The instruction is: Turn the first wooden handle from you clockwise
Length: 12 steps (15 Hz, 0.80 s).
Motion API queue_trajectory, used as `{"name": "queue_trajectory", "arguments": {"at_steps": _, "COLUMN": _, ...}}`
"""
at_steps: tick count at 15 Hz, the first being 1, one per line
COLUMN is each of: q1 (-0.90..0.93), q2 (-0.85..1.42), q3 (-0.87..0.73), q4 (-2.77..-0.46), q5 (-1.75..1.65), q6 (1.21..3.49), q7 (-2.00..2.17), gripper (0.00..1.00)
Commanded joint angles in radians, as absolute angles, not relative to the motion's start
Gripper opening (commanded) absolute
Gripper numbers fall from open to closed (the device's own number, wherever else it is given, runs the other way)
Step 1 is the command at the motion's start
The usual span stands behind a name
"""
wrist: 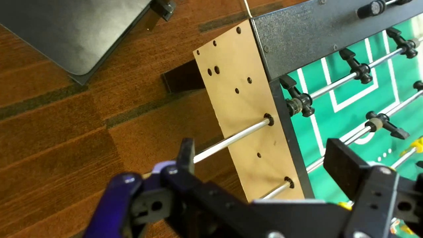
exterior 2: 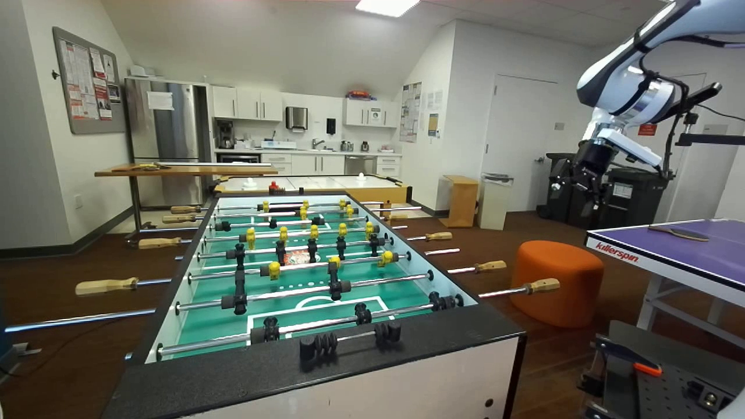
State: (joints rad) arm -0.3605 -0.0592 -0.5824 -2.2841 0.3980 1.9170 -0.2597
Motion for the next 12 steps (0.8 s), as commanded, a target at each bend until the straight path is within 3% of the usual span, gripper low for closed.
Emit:
{"name": "queue_trajectory", "arguments": {"at_steps": 1, "q1": -0.414, "q2": 0.117, "q3": -0.575, "q4": -2.207, "q5": 0.540, "q6": 1.921, "q7": -0.333, "gripper": 1.00}}
{"name": "queue_trajectory", "arguments": {"at_steps": 3, "q1": -0.434, "q2": 0.065, "q3": -0.552, "q4": -2.248, "q5": 0.502, "q6": 1.920, "q7": -0.310, "gripper": 1.00}}
{"name": "queue_trajectory", "arguments": {"at_steps": 12, "q1": -0.528, "q2": 0.242, "q3": -0.512, "q4": -2.130, "q5": 0.642, "q6": 1.843, "q7": -0.381, "gripper": 1.00}}
